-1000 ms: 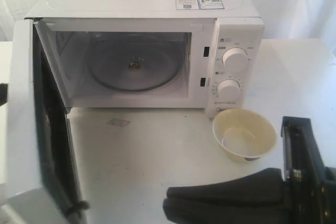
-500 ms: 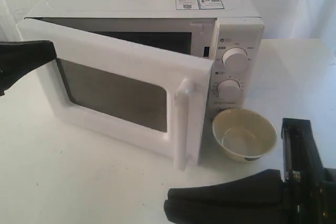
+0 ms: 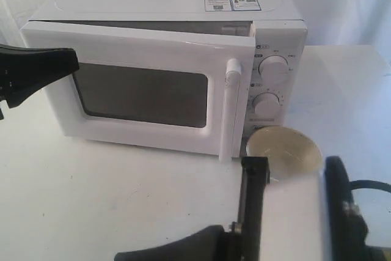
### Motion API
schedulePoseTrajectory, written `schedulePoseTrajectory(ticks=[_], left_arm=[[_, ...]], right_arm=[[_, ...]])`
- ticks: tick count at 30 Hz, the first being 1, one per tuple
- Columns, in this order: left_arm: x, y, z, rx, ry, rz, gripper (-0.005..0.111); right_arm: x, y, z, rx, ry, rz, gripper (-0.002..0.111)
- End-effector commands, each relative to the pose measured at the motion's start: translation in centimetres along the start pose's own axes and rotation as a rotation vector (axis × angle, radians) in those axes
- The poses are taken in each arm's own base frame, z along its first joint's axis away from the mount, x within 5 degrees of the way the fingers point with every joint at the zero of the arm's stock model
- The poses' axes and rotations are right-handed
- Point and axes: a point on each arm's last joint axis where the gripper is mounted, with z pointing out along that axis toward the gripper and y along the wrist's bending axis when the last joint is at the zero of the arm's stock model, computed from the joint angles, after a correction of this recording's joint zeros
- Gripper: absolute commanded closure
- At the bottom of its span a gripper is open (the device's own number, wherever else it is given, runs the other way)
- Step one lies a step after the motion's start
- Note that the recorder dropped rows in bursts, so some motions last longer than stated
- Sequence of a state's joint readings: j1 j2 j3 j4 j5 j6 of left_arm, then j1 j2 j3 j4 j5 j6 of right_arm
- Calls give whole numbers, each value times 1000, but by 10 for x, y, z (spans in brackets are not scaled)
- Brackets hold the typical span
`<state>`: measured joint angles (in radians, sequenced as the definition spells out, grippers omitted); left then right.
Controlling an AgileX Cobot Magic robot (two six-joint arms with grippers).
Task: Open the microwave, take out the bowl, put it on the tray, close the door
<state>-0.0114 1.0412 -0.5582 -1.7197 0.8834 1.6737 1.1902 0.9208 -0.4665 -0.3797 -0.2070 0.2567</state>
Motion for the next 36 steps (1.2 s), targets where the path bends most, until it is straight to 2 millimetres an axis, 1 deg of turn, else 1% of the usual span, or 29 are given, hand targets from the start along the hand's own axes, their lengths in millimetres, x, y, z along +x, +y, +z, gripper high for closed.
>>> schedulePoseTrajectory(ticks=[1,3,6,9,13,15,16,17,19,22,23,25,26,27,32,34,36], left_arm=[[-5,-2,0,20,-31,1,107],[-5,-2,0,20,-31,1,107],[-5,-2,0,20,-31,1,107],[-5,-2,0,20,-31,1,107],[-5,-2,0,19,-31,1,107],[-5,-2,0,19,-31,1,107],[-5,-2,0,19,-31,1,107],[-5,-2,0,19,-31,1,107],[-5,-2,0,19,-31,1,107],[-5,-2,0,19,-31,1,107],[-5,-2,0,21,-32,1,107],[-4,-2,0,23,-23,5,107],[-3,-2,0,25,-16,9,107],[-1,-3,0,30,5,20,107],[0,-3,0,34,22,30,107],[0,-3,0,34,22,30,107],[0,-3,0,34,22,30,107]], right_arm=[[-1,-17,10,97,-72,75,108],[0,-32,14,209,-109,137,108],[6,-52,20,398,-147,161,108],[14,-67,30,552,-192,155,108],[33,-79,50,694,-253,108,108],[43,-87,54,806,-300,108,108],[50,-91,58,853,-291,116,108],[58,-93,64,880,-255,131,108],[64,-99,76,905,-229,138,108],[70,-108,91,924,-212,132,108],[71,-116,99,943,-214,133,108],[69,-128,108,976,-232,138,108],[68,-132,110,984,-238,139,108],[67,-140,111,1012,-248,148,108],[65,-159,106,1076,-275,170,108],[66,-166,106,1099,-275,174,108],[72,-169,109,1105,-259,172,108]])
